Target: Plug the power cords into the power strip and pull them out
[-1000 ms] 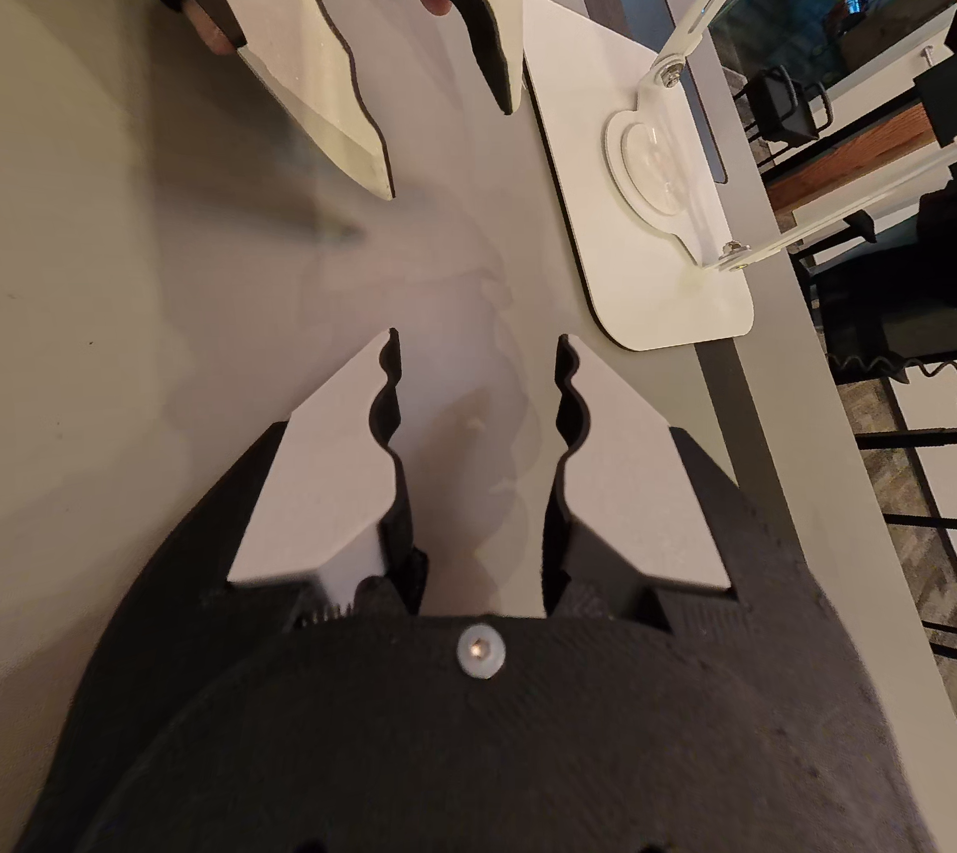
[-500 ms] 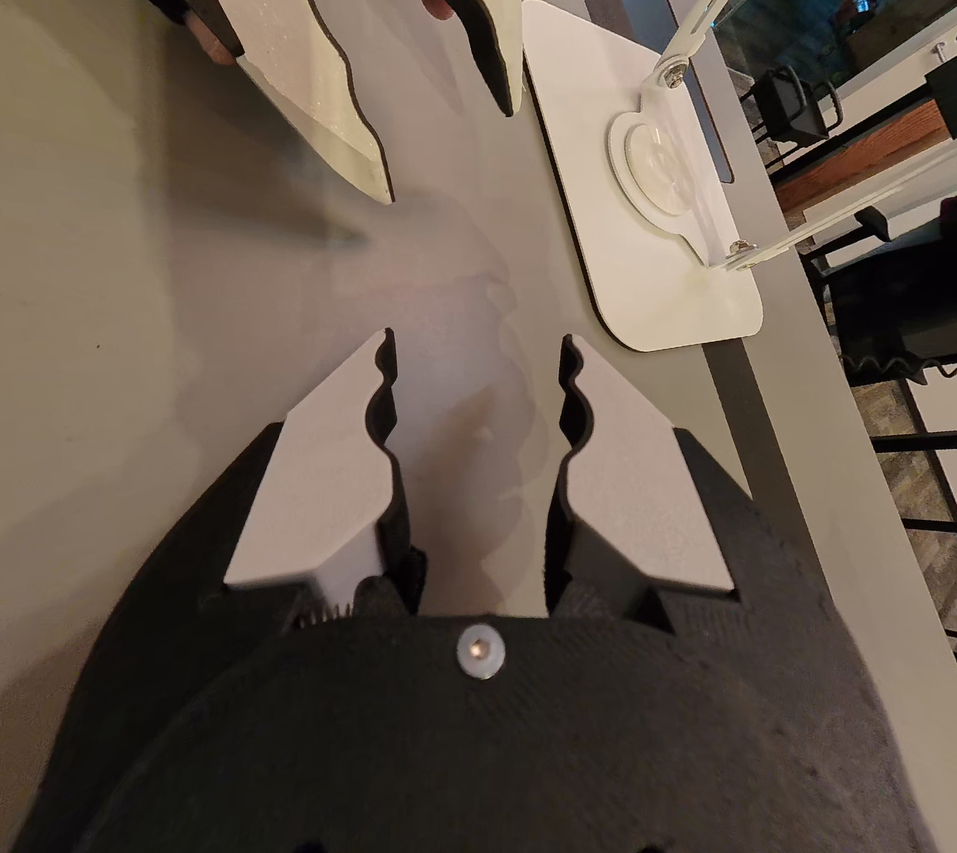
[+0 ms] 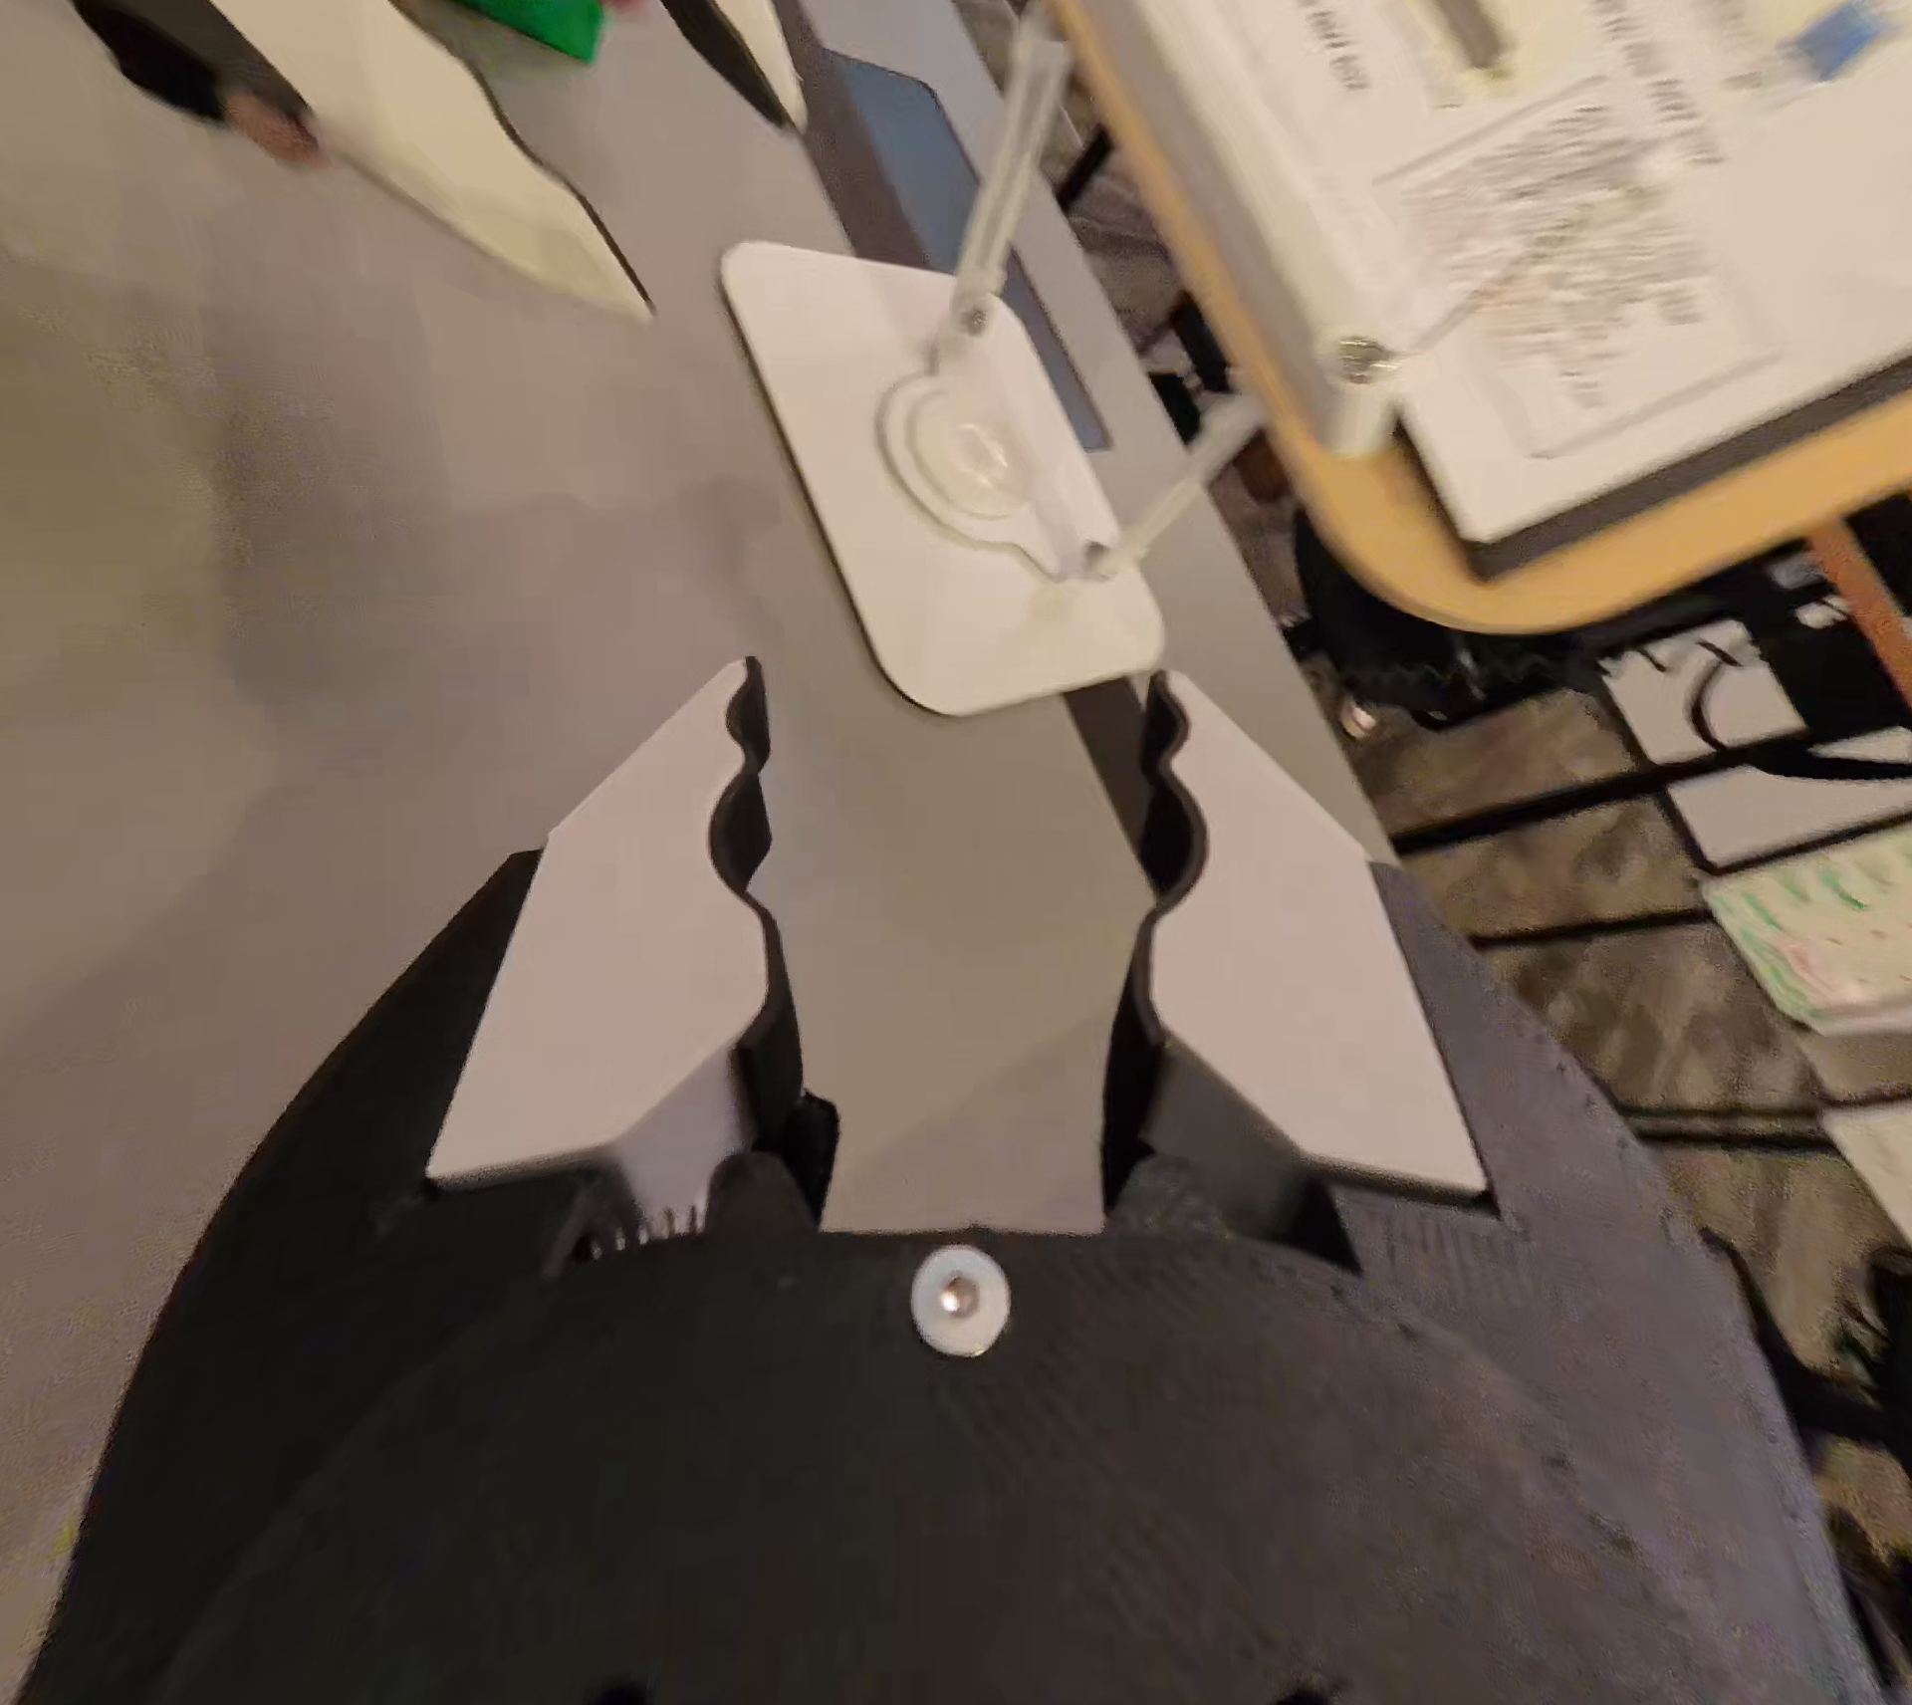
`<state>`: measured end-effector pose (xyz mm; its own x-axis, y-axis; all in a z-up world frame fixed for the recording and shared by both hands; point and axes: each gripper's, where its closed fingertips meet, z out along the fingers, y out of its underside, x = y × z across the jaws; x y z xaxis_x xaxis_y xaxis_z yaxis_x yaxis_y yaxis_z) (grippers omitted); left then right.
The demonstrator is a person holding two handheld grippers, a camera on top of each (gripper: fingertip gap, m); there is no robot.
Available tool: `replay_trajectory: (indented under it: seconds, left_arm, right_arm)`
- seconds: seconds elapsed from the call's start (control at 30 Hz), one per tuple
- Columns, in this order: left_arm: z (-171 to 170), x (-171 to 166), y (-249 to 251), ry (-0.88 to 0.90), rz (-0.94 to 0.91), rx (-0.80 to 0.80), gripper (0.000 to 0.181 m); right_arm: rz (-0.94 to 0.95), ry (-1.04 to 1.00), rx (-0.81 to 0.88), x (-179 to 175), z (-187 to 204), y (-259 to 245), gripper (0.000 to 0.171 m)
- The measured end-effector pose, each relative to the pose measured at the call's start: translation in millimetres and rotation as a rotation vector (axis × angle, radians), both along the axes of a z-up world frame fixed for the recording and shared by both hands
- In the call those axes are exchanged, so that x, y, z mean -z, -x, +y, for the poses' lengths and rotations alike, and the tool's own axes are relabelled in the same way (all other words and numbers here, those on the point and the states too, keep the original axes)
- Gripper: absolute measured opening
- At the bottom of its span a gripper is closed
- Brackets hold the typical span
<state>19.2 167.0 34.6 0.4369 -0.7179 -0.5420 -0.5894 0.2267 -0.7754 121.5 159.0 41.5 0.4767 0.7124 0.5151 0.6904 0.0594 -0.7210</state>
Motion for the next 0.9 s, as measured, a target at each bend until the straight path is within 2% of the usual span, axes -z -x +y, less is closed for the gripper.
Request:
replay_trajectory:
  seconds: [0.03,0.13,0.2,0.3,0.37,0.43,0.53,0.7,0.77,0.83,0.9]
  left_arm:
    - [-1,-15,7,-0.043,0.032,-0.011,0.046]
    - [5,-61,53,-0.108,0.073,-0.120,0.053]
    - [9,-92,99,-0.123,0.033,-0.213,0.057]
    - [20,-110,187,-0.115,0.052,-0.394,0.067]
    - [27,-104,253,-0.081,0.068,-0.523,0.071]
    - [32,-85,317,0.012,0.084,-0.643,0.079]
    - [31,-53,400,0.111,0.109,-0.800,0.086]
    - [22,-25,478,0.214,0.089,-0.932,0.089]
    - [19,-9,488,0.313,0.046,-0.928,0.090]
    - [18,9,497,0.402,-0.009,-0.940,0.108]
    - [16,26,506,0.453,0.000,-0.958,0.103]
  right_arm:
    - [-0.024,-0.015,0.035,-14,-2,-14,0.075]
    - [-0.004,-0.082,0.176,-64,-15,-72,0.073]
    - [0.056,-0.104,0.279,-91,-28,-121,0.072]
    - [0.087,-0.128,0.523,-106,-48,-221,0.073]
    - [0.169,-0.078,0.683,-96,-64,-286,0.078]
    - [0.222,-0.027,0.818,-74,-82,-342,0.084]
    - [0.275,0.072,0.946,-30,-106,-395,0.086]
    - [0.345,0.177,0.975,28,-118,-418,0.087]
    - [0.365,0.223,0.971,47,-118,-417,0.087]
    - [0.358,0.244,0.988,60,-118,-419,0.083]
    - [0.334,0.242,1.011,69,-117,-425,0.079]
